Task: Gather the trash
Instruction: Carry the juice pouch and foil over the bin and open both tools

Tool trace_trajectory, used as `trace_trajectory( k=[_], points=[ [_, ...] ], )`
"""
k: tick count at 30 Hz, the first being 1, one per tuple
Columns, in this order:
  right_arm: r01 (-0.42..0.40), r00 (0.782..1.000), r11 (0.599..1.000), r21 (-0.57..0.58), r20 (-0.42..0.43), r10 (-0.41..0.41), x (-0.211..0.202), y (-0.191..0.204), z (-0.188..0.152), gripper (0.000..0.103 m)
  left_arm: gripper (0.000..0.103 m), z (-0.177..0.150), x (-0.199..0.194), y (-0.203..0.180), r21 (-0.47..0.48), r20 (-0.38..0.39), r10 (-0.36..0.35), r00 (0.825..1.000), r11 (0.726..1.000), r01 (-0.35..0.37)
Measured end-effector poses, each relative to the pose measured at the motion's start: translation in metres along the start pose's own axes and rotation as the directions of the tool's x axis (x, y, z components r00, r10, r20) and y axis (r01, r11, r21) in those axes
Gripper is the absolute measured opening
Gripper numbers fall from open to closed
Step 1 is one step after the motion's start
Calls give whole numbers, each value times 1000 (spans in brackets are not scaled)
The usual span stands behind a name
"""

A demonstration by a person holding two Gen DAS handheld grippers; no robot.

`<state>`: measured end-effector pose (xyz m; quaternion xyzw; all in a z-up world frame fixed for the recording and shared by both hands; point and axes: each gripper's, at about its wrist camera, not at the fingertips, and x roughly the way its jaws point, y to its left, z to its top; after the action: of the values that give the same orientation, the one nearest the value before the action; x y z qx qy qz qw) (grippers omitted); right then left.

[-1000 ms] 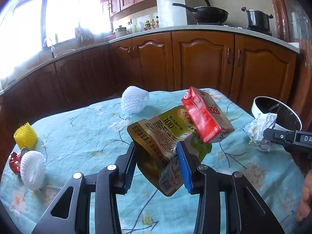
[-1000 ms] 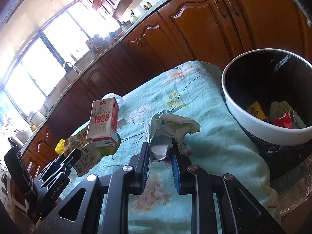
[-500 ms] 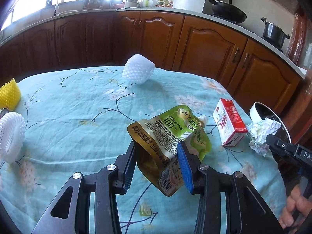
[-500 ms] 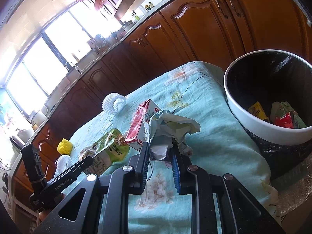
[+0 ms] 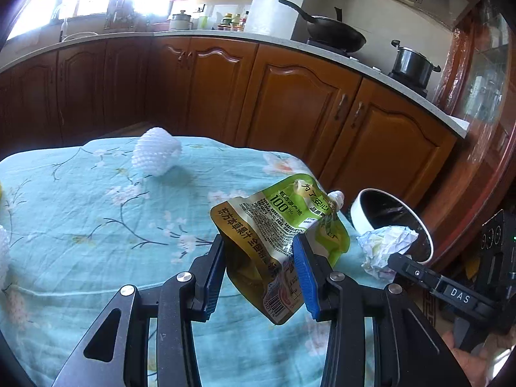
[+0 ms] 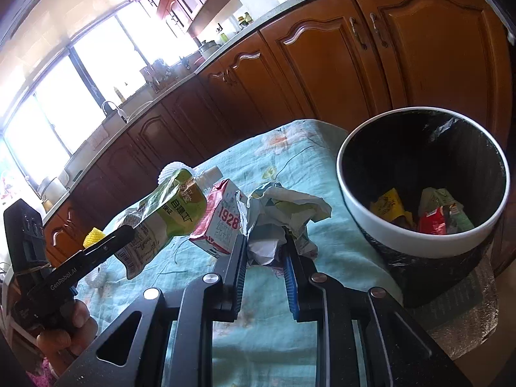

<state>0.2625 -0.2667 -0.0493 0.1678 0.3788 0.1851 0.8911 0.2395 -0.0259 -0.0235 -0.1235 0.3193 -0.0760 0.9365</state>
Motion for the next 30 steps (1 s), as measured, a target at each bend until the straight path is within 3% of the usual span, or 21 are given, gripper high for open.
trace_trajectory(
  k=[13, 30],
  points=[
    [111, 992, 993, 50, 56, -114, -41, -57, 14, 22, 40, 12, 48, -60, 86, -67, -101, 993, 991, 107],
    [194, 979, 980, 53, 49, -196, -41, -102, 51, 21, 40, 37, 120, -124, 140, -130, -117, 985, 981, 135]
  ],
)
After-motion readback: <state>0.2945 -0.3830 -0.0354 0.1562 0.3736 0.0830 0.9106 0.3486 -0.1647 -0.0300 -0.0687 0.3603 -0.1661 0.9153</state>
